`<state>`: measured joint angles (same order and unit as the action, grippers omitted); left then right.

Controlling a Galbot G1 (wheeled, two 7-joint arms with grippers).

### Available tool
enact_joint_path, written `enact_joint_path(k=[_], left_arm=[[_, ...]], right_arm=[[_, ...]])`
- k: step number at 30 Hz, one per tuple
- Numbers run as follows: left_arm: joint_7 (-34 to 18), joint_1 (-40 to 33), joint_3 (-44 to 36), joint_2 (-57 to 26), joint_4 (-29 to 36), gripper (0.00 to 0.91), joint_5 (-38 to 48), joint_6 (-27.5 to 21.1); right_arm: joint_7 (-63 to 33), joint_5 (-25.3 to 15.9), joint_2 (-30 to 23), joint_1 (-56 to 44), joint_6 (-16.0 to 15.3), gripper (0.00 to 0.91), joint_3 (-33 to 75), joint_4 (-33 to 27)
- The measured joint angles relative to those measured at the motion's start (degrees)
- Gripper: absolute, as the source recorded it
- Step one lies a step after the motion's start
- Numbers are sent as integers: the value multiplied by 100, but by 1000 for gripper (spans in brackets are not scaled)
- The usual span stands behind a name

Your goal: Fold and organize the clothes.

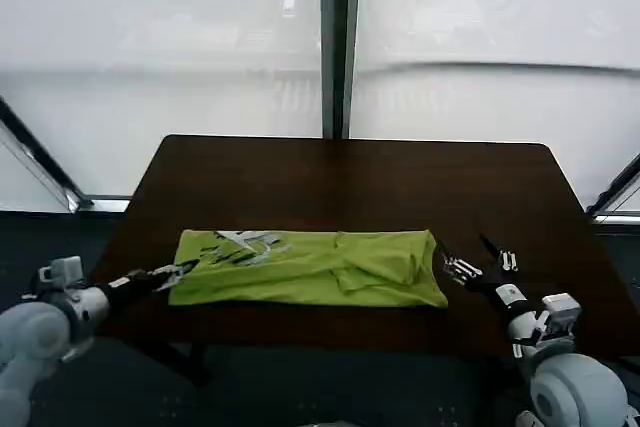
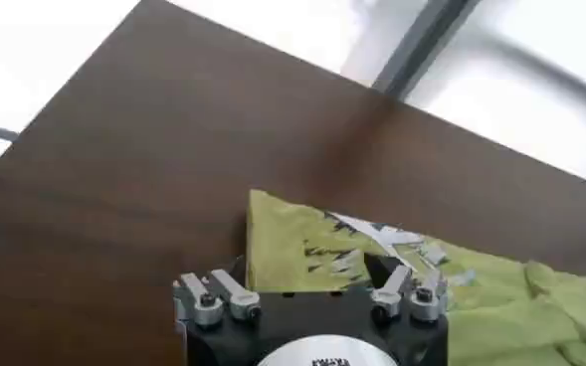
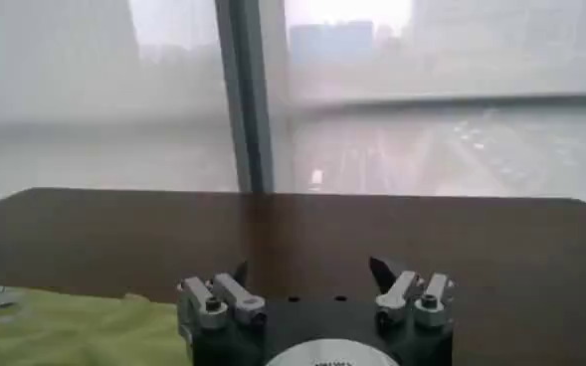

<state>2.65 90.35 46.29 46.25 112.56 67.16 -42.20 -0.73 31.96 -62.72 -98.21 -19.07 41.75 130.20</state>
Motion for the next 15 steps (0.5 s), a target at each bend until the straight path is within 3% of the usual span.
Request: enact_joint_path(k=[6,15], left_arm=[[179,-136,-136,-78,-328,878,-44,25],[251,-88,-249,77,-211,858,1,30]], right_arm=[[-1,-2,-11,-23,-9,878,35,58],[-10,-3,-19,20,-25,878,-13,92]])
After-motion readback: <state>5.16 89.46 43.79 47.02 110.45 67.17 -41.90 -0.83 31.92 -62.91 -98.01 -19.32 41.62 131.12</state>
